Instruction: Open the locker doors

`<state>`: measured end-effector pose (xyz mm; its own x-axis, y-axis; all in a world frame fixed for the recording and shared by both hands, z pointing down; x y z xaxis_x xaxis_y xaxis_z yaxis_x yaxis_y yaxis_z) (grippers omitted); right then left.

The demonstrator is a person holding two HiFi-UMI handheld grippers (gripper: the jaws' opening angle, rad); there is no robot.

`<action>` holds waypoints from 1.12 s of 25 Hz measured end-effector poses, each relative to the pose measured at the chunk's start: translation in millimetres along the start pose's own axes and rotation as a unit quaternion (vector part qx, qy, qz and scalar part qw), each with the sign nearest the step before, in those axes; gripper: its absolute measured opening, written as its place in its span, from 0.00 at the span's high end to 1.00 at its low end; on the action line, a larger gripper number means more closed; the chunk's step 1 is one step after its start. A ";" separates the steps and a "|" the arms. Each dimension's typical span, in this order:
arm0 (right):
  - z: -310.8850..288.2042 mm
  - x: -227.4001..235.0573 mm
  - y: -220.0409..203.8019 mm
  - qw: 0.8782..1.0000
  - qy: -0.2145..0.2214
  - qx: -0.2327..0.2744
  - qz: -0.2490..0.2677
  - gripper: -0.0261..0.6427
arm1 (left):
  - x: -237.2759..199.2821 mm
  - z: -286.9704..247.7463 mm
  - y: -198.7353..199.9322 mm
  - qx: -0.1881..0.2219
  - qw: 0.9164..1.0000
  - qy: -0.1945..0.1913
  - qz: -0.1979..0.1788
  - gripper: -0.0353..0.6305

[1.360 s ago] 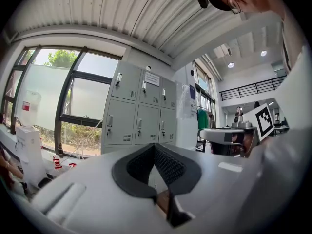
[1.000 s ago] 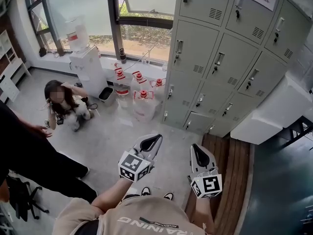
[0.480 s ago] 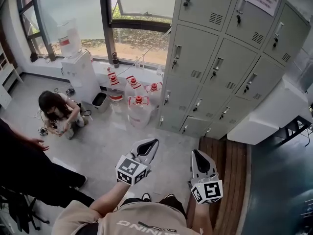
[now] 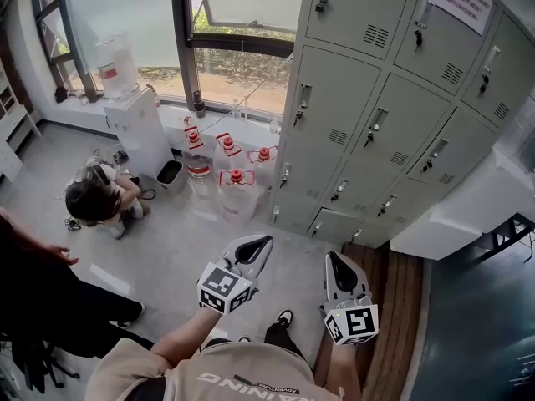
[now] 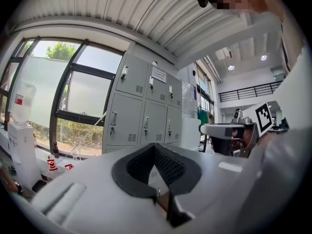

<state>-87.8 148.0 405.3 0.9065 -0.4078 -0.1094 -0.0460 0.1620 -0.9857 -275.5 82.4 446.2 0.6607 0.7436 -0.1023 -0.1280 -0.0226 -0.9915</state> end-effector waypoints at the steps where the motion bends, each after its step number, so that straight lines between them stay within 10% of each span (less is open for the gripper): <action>1: -5.3 8.1 -1.7 1.000 0.003 0.001 -0.002 0.94 | -2.3 -8.6 0.7 0.000 1.000 0.003 -0.002 0.94; 28: -91.1 177.5 -44.9 0.995 0.091 0.014 -0.035 0.94 | -4.3 -187.6 -10.9 -0.022 0.998 0.052 -0.024 0.94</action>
<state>36.9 -13.5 418.5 0.8157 -0.5749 -0.0646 0.0287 0.1517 -0.9880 -138.3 -45.9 442.4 0.7391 0.6709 -0.0608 -0.0634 -0.0205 -0.9978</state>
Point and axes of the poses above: the fingertips, and each gripper's own axes: z backward along the fingers, x to its right, y out of its top, the point moved 6 cm from there along z, backward along the fingers, and after that the axes turned 8 degrees about x, right-handed, at the moved point
